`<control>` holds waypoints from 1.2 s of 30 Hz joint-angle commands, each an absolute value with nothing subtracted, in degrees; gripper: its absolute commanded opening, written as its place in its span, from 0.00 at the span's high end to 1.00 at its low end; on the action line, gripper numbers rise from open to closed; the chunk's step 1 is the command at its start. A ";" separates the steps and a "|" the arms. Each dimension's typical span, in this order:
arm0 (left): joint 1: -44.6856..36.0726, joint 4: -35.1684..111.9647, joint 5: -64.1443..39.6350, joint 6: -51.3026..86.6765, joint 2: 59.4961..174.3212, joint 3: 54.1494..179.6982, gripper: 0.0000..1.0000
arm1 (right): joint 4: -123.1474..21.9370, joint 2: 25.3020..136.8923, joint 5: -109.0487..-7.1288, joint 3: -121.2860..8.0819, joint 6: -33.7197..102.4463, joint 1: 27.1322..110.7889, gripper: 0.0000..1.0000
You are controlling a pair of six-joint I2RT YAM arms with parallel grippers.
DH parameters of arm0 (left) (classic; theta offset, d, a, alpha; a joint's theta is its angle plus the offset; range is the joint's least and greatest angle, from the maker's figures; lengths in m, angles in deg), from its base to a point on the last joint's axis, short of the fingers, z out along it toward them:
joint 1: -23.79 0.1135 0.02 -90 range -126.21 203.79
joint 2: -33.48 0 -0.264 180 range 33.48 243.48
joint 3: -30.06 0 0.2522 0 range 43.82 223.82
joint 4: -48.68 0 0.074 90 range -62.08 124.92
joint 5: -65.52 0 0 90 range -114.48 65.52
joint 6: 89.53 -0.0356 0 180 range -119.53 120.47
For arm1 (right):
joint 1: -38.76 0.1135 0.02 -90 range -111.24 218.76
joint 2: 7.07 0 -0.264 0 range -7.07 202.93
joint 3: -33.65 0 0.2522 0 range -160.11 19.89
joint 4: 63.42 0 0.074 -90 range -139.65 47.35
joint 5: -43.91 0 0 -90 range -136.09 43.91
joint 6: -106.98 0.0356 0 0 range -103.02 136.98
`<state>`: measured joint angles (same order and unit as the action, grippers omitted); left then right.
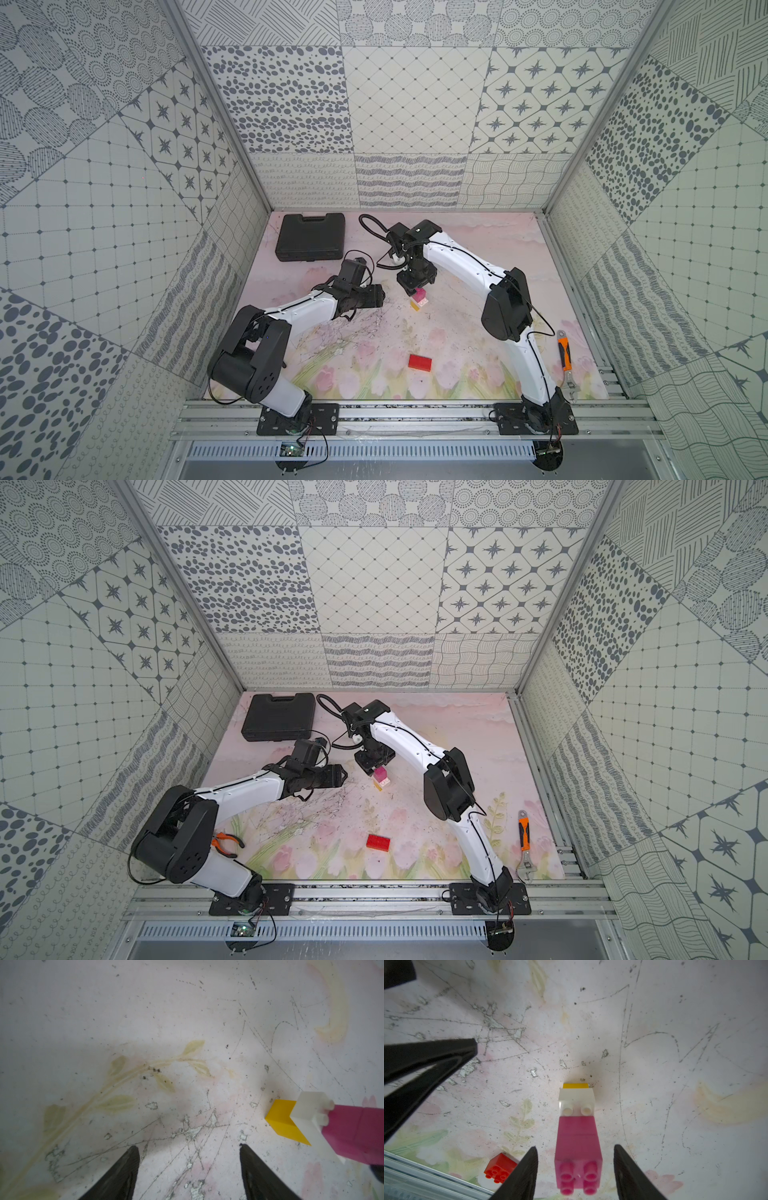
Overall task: Assemble the letter f with lego
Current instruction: Adjust the lego brick at the center of the board, then pick up the lego brick from the center of the board.
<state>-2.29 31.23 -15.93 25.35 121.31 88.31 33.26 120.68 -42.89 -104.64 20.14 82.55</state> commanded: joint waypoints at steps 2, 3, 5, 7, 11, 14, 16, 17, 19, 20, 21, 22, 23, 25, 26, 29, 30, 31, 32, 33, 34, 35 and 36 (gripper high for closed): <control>-2.34 30.26 -15.97 24.82 120.17 88.73 0.23 | 29.98 110.66 -40.83 -101.01 20.99 82.92 0.40; -2.36 30.31 -16.12 24.97 120.16 88.74 0.23 | 29.00 108.96 -40.20 -99.14 20.90 83.21 0.39; -2.32 30.35 -16.37 25.49 120.05 88.75 0.22 | 25.83 103.81 -39.39 -92.90 20.11 84.15 0.39; -2.40 30.05 -16.85 25.93 119.83 88.99 0.22 | 21.23 98.05 -41.27 -84.97 19.17 85.18 0.37; -2.35 29.24 -18.34 26.80 118.73 89.08 0.21 | 9.48 86.31 -46.70 -67.27 19.36 88.77 0.34; -2.40 27.97 -20.04 27.49 117.91 89.50 0.20 | 2.22 81.18 -49.61 -56.61 20.04 91.69 0.32; -2.33 26.92 -21.40 28.04 117.30 89.69 0.20 | -1.67 79.49 -50.92 -51.20 19.73 94.25 0.32; -2.32 26.43 -21.95 28.23 117.01 89.86 0.20 | -3.66 79.03 -50.97 -48.87 19.75 95.85 0.31; -2.31 25.40 -23.15 28.78 116.27 90.03 0.20 | -6.16 79.28 -52.89 -45.99 19.89 97.34 0.32; -2.32 25.03 -23.96 29.09 115.91 90.02 0.19 | -7.16 79.78 -53.30 -44.86 20.23 97.80 0.32; -2.31 24.43 -24.70 29.33 115.51 90.10 0.19 | -7.56 80.48 -54.35 -44.18 20.17 98.08 0.32; -2.31 23.93 -25.36 29.46 115.19 90.12 0.19 | -7.46 81.26 -55.10 -43.97 19.75 98.31 0.32; -2.25 23.54 -25.99 29.47 114.88 90.11 0.18 | -8.05 82.01 -55.00 -43.54 19.57 98.85 0.33; -2.05 22.81 -26.90 29.71 114.28 90.07 0.18 | -8.64 83.54 -55.78 -43.22 18.68 99.64 0.34; -1.88 22.55 -26.99 29.73 113.96 90.08 0.18 | -8.85 84.36 -55.75 -43.22 18.47 99.97 0.35; -1.34 22.39 -27.28 30.04 113.23 89.67 0.18 | -9.81 86.93 -55.95 -43.15 17.75 100.56 0.38; -1.04 22.51 -27.10 30.09 113.03 89.60 0.18 | -10.13 87.94 -55.65 -43.04 17.60 100.68 0.39; -0.79 22.45 -26.96 30.09 112.87 89.44 0.18 | -10.42 88.65 -55.43 -42.91 17.55 100.80 0.40; -0.52 22.44 -26.76 30.04 112.68 89.26 0.18 | -10.69 89.41 -55.57 -42.79 17.34 100.81 0.41; -0.23 22.53 -26.54 29.99 112.51 89.02 0.18 | -10.73 90.04 -55.48 -42.84 17.20 100.91 0.41; 0.05 22.68 -26.31 29.94 112.39 88.91 0.18 | -10.73 90.38 -55.46 -42.86 17.02 100.97 0.41; 0.27 22.71 -26.03 29.82 112.32 88.83 0.18 | -10.69 90.64 -55.56 -42.91 16.90 100.98 0.41; 0.56 22.75 -25.85 29.72 112.21 88.78 0.18 | -10.51 90.78 -55.57 -42.87 16.68 100.99 0.41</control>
